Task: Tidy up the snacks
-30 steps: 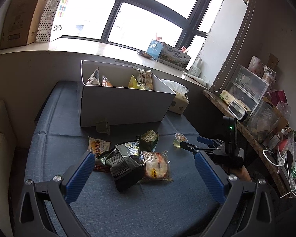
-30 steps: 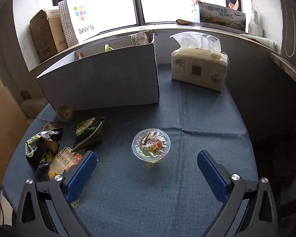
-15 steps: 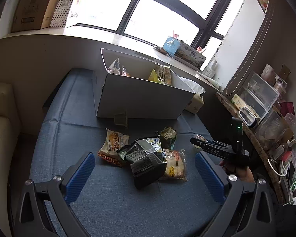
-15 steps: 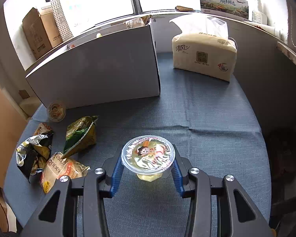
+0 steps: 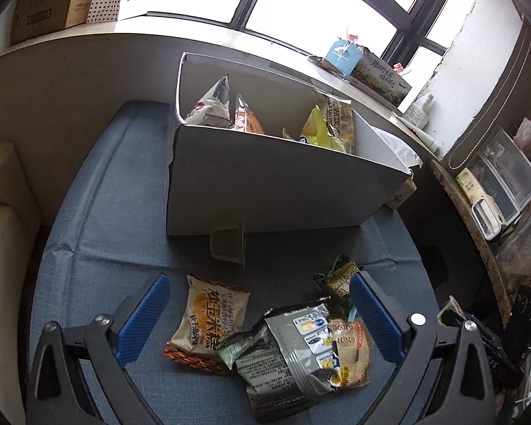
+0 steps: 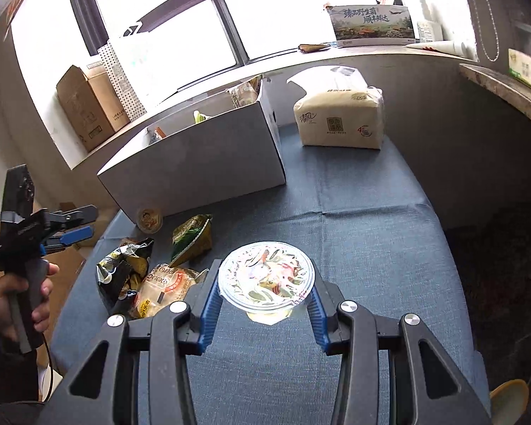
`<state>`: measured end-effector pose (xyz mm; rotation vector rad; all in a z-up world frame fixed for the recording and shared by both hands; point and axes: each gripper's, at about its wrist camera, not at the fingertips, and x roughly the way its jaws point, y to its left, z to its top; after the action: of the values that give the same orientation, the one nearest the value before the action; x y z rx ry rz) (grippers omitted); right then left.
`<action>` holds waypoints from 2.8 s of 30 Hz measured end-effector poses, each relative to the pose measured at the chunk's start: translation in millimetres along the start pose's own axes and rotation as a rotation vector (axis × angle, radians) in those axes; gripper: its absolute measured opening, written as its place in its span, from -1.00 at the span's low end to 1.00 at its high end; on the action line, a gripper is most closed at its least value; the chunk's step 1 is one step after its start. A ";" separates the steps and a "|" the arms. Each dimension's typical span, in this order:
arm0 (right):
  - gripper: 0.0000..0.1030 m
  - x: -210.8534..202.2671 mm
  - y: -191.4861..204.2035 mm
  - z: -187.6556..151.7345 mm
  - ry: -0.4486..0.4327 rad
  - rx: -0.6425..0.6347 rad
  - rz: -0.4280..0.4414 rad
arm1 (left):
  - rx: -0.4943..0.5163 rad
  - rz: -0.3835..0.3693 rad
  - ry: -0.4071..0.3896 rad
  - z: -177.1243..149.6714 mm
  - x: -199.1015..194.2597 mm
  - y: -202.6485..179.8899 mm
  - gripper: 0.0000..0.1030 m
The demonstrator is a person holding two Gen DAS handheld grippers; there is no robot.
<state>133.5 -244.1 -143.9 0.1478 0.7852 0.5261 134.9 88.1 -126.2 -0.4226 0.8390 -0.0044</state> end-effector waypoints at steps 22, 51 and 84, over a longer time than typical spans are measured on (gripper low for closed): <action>-0.09 -2.4 23.4 -11.5 0.006 -0.062 0.028 | -0.024 0.126 0.058 13.3 60.7 10.8 -0.35; -0.09 39.3 114.9 133.5 -0.085 -0.249 0.145 | 0.238 -0.047 -0.293 102.4 -84.4 -63.5 -0.35; 1.00 24.8 87.4 136.6 -0.104 -0.166 0.082 | 0.266 -0.092 -0.221 59.5 -65.7 -61.0 1.00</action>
<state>210.0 -147.4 -35.7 0.0533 0.6335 0.6540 143.5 64.7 -21.6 -0.2060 0.5904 -0.1500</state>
